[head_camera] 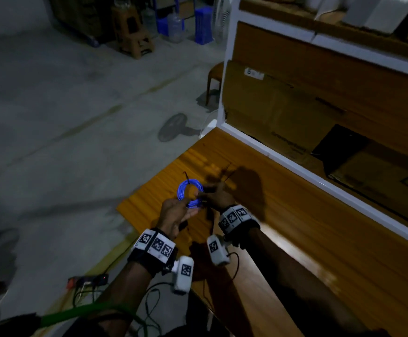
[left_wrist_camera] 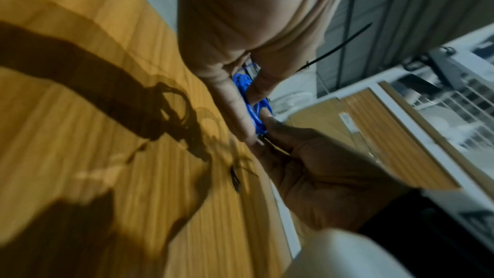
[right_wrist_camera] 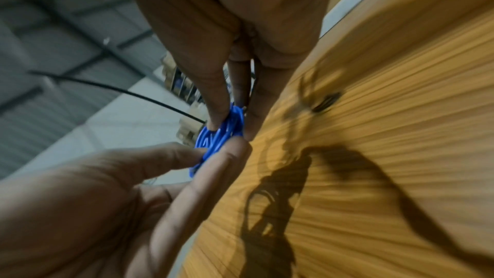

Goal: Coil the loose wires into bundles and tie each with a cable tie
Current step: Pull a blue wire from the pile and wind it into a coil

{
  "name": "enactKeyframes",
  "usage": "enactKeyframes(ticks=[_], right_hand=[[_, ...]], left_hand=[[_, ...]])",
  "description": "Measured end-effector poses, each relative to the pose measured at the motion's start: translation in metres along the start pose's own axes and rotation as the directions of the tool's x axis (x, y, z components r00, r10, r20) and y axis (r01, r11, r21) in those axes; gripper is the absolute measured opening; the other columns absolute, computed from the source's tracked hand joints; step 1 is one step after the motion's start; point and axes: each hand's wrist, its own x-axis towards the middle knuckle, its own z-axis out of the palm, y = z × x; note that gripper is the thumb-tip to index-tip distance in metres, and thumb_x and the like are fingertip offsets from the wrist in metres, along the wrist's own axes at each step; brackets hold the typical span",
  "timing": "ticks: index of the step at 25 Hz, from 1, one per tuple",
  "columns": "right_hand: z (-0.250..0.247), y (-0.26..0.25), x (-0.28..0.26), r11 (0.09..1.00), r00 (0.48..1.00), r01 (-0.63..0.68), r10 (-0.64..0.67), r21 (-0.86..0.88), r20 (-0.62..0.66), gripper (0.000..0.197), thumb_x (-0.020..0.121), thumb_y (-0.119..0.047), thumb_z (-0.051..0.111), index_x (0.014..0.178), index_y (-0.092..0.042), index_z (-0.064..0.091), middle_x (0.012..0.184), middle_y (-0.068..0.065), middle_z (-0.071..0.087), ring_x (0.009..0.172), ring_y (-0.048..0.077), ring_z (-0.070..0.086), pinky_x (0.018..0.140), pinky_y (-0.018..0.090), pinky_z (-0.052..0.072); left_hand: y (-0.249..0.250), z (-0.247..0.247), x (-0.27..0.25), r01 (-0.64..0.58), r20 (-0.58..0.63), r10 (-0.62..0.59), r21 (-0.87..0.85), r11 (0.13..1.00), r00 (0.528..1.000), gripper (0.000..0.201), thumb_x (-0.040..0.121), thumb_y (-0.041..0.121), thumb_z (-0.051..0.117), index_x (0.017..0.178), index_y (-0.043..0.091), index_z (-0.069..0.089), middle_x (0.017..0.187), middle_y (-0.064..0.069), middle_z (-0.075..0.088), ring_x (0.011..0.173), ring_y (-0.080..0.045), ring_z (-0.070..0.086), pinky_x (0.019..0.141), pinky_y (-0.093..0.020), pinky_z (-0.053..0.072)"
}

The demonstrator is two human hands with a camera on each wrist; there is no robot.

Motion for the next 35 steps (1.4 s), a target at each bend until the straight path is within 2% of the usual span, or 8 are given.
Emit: enactKeyframes(ticks=[3,8,11,15,20,27,31,35], right_hand=[[0.024,-0.019,0.021,0.985,0.999,0.025,-0.029,-0.173,-0.021,0.023,0.082,-0.015,0.082,0.067,-0.019,0.065,0.062,-0.002,0.065,0.053,0.005,0.061,0.062,0.026,0.058],[0.063,-0.033,0.039,0.935,0.991,0.072,-0.028,-0.348,0.13,0.027,0.084,-0.031,0.079,0.088,-0.004,0.076,0.091,0.016,0.076,0.085,0.025,0.071,0.082,0.043,0.059],[0.079,-0.042,0.045,0.917,0.989,0.101,-0.05,-0.385,0.139,0.032,0.082,-0.031,0.081,0.096,-0.002,0.078,0.098,0.015,0.076,0.091,0.027,0.071,0.084,0.044,0.058],[0.091,-0.044,0.05,0.851,0.985,0.144,-0.073,-0.506,0.157,0.032,0.081,-0.033,0.082,0.096,-0.006,0.079,0.098,0.012,0.076,0.088,0.022,0.069,0.078,0.038,0.058],[0.093,-0.034,0.047,0.894,0.991,0.134,-0.111,-0.428,0.08,0.039,0.075,-0.039,0.086,0.102,-0.012,0.079,0.114,0.003,0.074,0.104,0.018,0.068,0.081,0.029,0.055],[0.071,-0.023,0.038,0.935,0.988,0.153,-0.139,-0.318,0.066,0.036,0.089,-0.044,0.071,0.099,-0.009,0.076,0.095,0.01,0.077,0.072,0.007,0.067,0.073,0.031,0.054],[0.04,-0.013,0.022,0.956,0.989,0.147,-0.145,-0.255,0.026,0.042,0.091,-0.046,0.068,0.105,-0.007,0.073,0.08,0.01,0.076,0.074,0.017,0.07,0.081,0.037,0.056],[0.001,0.009,-0.015,0.983,0.987,0.161,-0.159,-0.091,0.027,0.026,0.09,-0.04,0.07,0.097,-0.016,0.072,0.082,0.004,0.074,0.082,0.022,0.071,0.083,0.042,0.057]], left_hand=[[0.005,-0.025,0.014,-0.019,-0.072,0.02,0.014,1.0,0.997,0.016,0.098,0.008,0.062,0.096,-0.008,0.064,0.085,-0.028,0.072,0.062,-0.027,0.074,0.056,-0.027,0.06],[-0.006,-0.069,0.026,0.012,-0.166,0.027,0.227,0.974,0.986,0.031,0.095,0.029,0.069,0.102,-0.002,0.071,0.072,-0.015,0.075,0.061,-0.027,0.073,0.059,-0.031,0.061],[-0.004,-0.079,0.024,-0.029,-0.205,0.093,0.293,0.956,0.974,0.028,0.098,0.028,0.064,0.113,0.004,0.064,0.073,-0.013,0.074,0.054,-0.022,0.071,0.053,-0.029,0.059],[-0.007,-0.089,0.023,-0.061,-0.291,0.172,0.354,0.933,0.941,0.055,0.093,0.032,0.07,0.136,0.015,0.04,0.074,-0.014,0.073,0.053,-0.027,0.069,0.048,-0.035,0.058],[-0.015,-0.094,0.021,-0.077,-0.292,0.222,0.437,0.896,0.93,0.057,0.092,0.045,0.069,0.132,0.017,0.039,0.07,-0.012,0.072,0.05,-0.032,0.068,0.049,-0.045,0.06],[-0.012,-0.092,-0.003,-0.04,-0.36,0.226,0.457,0.888,0.905,0.047,0.092,0.057,0.061,0.106,0.014,0.048,0.073,-0.012,0.07,0.049,-0.027,0.067,0.042,-0.034,0.053],[-0.023,-0.084,-0.025,-0.144,-0.238,0.348,0.6,0.787,0.907,0.034,0.089,0.057,0.064,0.084,0.023,0.058,0.07,-0.004,0.068,0.059,-0.025,0.067,0.057,-0.046,0.06],[-0.029,-0.05,-0.05,-0.245,-0.068,0.366,0.629,0.738,0.928,0.03,0.09,0.052,0.064,0.083,0.023,0.063,0.074,-0.001,0.07,0.065,-0.02,0.068,0.064,-0.046,0.06]])
